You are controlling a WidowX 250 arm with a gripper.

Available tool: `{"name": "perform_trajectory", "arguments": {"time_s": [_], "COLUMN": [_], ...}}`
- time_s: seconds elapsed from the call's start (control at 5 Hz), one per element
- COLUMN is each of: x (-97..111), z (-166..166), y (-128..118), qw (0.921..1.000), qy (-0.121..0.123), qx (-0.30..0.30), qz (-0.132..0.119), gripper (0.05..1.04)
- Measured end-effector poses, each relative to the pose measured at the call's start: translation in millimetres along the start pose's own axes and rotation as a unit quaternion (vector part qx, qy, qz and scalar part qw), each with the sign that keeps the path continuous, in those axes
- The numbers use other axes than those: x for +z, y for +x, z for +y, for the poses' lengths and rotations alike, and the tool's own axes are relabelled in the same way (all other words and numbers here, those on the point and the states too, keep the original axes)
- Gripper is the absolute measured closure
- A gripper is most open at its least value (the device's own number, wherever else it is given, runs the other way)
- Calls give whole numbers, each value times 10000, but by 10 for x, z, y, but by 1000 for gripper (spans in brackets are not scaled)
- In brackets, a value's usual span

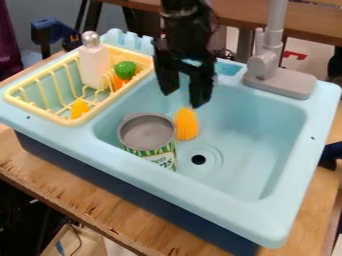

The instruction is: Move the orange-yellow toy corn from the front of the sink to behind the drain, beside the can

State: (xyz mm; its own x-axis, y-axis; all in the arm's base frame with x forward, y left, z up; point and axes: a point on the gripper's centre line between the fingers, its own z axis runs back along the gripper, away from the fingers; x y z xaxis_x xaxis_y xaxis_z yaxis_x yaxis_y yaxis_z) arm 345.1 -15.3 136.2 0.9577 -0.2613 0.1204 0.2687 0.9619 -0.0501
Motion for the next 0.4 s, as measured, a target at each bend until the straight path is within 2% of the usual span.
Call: {"name": "perform_trajectory", "arguments": {"time_s": [0.2, 0.4], "x": [255, 585], "z": [76, 102], "y": [-130, -397], "qw": [9998, 9995], "qy": [-135, 158], "qx": [-93, -164], "qz": [-73, 204], "gripper": [83, 83]}}
